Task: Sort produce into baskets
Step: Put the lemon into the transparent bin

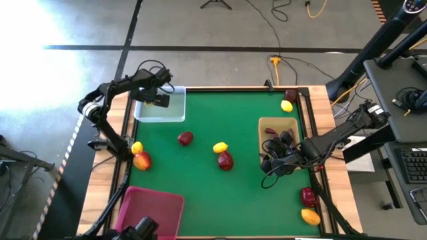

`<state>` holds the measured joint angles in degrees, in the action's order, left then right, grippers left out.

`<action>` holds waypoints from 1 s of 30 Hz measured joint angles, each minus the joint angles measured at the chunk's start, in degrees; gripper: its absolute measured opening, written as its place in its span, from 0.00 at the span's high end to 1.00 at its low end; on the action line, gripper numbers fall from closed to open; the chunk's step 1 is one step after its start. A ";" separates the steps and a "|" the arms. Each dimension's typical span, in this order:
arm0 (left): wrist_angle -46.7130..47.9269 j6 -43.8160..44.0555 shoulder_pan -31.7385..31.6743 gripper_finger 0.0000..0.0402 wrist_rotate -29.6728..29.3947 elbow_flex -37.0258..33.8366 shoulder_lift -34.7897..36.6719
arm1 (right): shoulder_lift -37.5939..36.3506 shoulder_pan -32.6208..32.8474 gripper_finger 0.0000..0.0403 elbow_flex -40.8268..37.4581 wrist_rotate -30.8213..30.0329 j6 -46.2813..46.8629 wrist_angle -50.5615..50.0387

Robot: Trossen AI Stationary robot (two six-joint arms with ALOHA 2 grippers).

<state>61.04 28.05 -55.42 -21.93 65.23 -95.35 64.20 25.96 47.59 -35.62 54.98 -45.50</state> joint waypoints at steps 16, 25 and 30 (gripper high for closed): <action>-2.01 2.43 1.14 0.48 2.39 -4.25 5.26 | 0.00 0.00 0.40 0.00 -0.02 -0.01 0.23; -2.06 0.60 0.49 0.48 1.67 -2.74 -3.57 | 0.00 0.00 0.40 0.00 -0.01 -0.01 0.88; -2.40 -1.00 0.05 0.45 1.65 -0.96 -4.11 | 0.00 0.02 0.40 0.00 0.00 -0.02 1.18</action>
<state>58.64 27.05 -55.38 -20.28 64.28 -99.46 64.20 25.97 47.59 -35.62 54.96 -44.31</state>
